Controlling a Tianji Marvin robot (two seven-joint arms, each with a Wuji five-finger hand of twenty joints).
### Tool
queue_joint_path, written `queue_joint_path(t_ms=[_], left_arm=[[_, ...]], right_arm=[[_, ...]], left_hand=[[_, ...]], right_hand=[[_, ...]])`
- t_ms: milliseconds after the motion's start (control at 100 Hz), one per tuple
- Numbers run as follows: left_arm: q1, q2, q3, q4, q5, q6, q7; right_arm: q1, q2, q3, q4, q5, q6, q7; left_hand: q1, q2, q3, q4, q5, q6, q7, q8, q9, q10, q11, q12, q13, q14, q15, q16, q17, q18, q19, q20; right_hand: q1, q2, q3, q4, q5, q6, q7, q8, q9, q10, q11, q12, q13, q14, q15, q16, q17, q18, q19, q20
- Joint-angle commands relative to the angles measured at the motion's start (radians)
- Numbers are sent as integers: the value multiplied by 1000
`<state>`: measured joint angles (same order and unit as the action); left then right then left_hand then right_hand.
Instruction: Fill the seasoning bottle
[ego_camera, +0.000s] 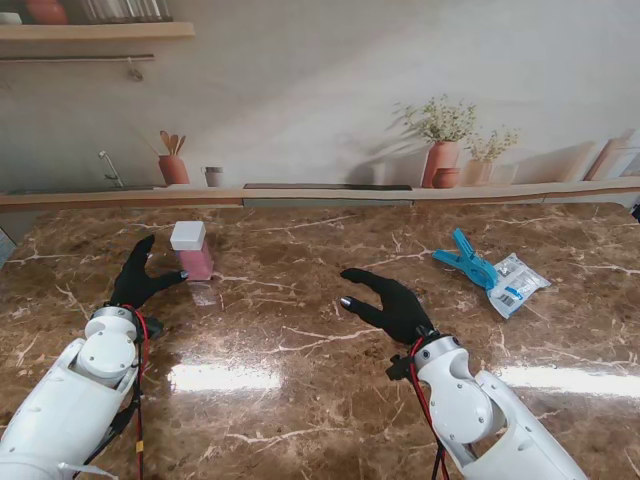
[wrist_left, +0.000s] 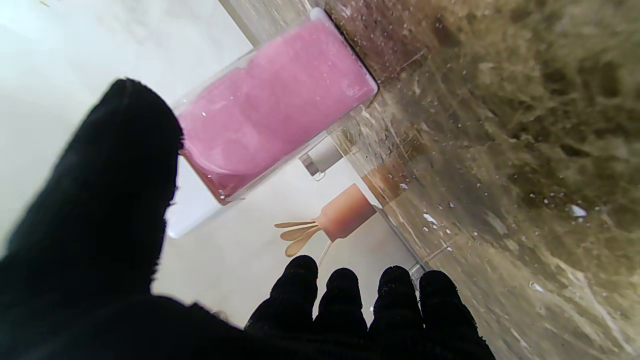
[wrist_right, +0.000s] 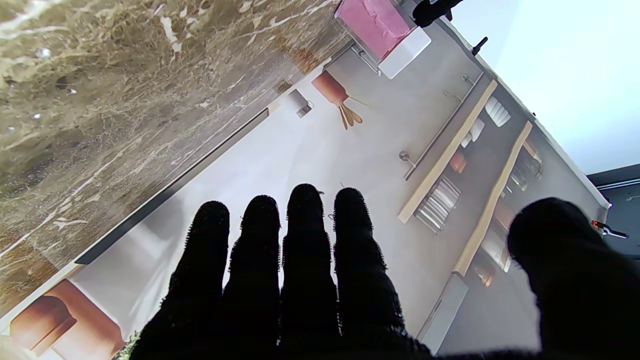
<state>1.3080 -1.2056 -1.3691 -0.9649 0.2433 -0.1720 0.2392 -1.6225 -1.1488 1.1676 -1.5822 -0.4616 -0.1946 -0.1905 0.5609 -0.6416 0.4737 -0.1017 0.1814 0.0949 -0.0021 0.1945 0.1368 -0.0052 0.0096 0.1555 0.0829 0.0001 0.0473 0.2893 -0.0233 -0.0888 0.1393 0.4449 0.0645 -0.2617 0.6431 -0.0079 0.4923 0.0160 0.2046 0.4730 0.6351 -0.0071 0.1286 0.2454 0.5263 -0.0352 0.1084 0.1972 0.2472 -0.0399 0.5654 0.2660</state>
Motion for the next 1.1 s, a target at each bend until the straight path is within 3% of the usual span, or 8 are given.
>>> queue_joint_path(t_ms=[0,200,430,690,820,900,990,1090], left_arm=[[-24,-7,6,18,-19,3,-14],[-93,-16,38,102,-61,-15,-51],[-172,-9,77,183,-82,-20,-144],[-275,-20,127,328,-79,-51,-178],[-315,-28,146,384,-88,-71,-197],[-333,-32,153,408,-102,-75,-226],[-347,-32,164,426,-107,-78,-251],[-354,-35,171,439,-113,-89,-261]], right_arm=[[-2,-2,-1,6,0,4,17],[1,-1,-2,4,-6,14,17],[1,0,-2,0,-9,31,25],[9,-2,-14,5,-16,72,19],[11,-2,-17,5,-17,82,21],[12,-2,-18,4,-20,87,19],[13,-2,-18,4,-23,90,18],[15,-3,-20,6,-24,93,15]], left_hand=[[-36,-54,41,-31,-48,-33,-17,-5,-12,-34,-3,2,-26,-48,-2,14,-2,-50,9,18],[-50,-78,71,-41,-47,-52,-14,-1,-2,-35,11,0,-22,-44,3,13,-4,-31,21,19],[-81,-120,169,-66,-48,-145,-33,-58,-14,-32,-4,-6,-35,-35,-25,-8,-17,-10,-6,13],[-104,-137,219,-78,-46,-125,-45,-166,-7,-28,11,18,-35,-23,-10,12,-14,1,-23,18],[-102,-138,219,-78,-43,-155,-34,-174,3,-13,42,36,-27,20,15,31,-22,48,-20,25],[-87,-137,209,-76,-39,-194,-17,-141,-10,9,40,71,-40,44,15,47,-24,81,-20,29],[-74,-126,183,-71,-45,-237,0,-9,-22,21,11,143,-48,66,0,83,-38,106,0,82],[-56,-120,169,-67,-27,-284,80,110,-22,20,4,137,-49,72,-5,83,-42,129,2,100]], right_hand=[[11,13,-20,-4,10,-24,5,-12,18,-18,6,16,26,-17,5,16,-2,-14,5,18],[12,14,-22,-4,12,-28,7,-12,22,-18,8,19,28,-15,6,18,-2,-13,6,19],[20,14,-23,-4,20,-35,12,-10,28,-18,9,21,31,-17,7,19,-2,-12,6,19],[49,29,-41,-6,38,-34,23,-7,47,-16,13,20,38,-10,9,18,-1,-7,8,18],[54,31,-48,-5,39,-37,25,-6,49,-15,14,20,36,-3,10,18,-5,-3,8,18],[56,32,-50,-4,42,-38,27,-6,51,-15,15,20,36,0,12,19,-5,2,10,19],[56,32,-53,-3,43,-40,29,-5,53,-16,17,21,38,2,15,21,-7,7,13,20],[58,32,-54,-2,44,-41,31,-4,55,-16,19,23,38,3,17,23,-9,10,15,23]])
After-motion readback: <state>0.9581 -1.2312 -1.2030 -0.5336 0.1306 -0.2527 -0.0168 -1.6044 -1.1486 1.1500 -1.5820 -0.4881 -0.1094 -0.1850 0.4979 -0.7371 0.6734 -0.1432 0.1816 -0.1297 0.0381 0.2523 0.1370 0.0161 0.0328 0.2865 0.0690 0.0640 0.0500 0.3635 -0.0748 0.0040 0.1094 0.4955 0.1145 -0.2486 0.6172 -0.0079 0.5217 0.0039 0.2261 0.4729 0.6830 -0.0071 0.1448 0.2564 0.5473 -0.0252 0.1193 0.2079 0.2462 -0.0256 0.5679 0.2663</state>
